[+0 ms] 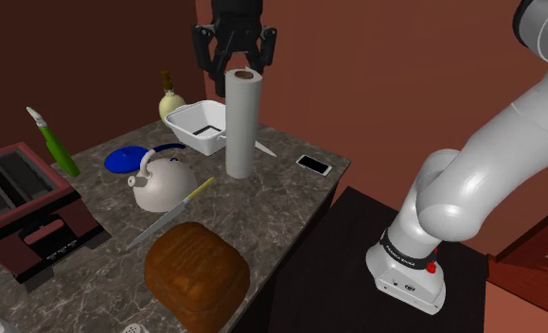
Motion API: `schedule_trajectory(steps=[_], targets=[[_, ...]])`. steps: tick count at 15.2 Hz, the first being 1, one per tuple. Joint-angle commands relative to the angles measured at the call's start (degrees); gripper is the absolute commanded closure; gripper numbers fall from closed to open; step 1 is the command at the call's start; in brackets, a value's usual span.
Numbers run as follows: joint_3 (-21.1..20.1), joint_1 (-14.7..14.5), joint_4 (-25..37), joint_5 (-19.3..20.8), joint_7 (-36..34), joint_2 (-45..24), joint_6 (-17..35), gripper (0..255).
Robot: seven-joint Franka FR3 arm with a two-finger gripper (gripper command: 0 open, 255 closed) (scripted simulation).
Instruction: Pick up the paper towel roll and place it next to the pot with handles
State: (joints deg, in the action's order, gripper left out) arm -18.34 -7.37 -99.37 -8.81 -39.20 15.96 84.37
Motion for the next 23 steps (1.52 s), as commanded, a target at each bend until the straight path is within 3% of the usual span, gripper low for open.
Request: schedule_trajectory(steps=[1,11,20,23], targets=[[0.1,0.1,2.3,0.2,-0.2,-0.6,-1.7,255],[6.2,4.5,11.0,3.5,10.2,-8.7,-3.6,255],[10.7,8.8,25.9,5.8,19.1,-21.0,-7.0,255],[10.8,8.9,21.6,5.6,19.4,-19.6,-4.1,255]])
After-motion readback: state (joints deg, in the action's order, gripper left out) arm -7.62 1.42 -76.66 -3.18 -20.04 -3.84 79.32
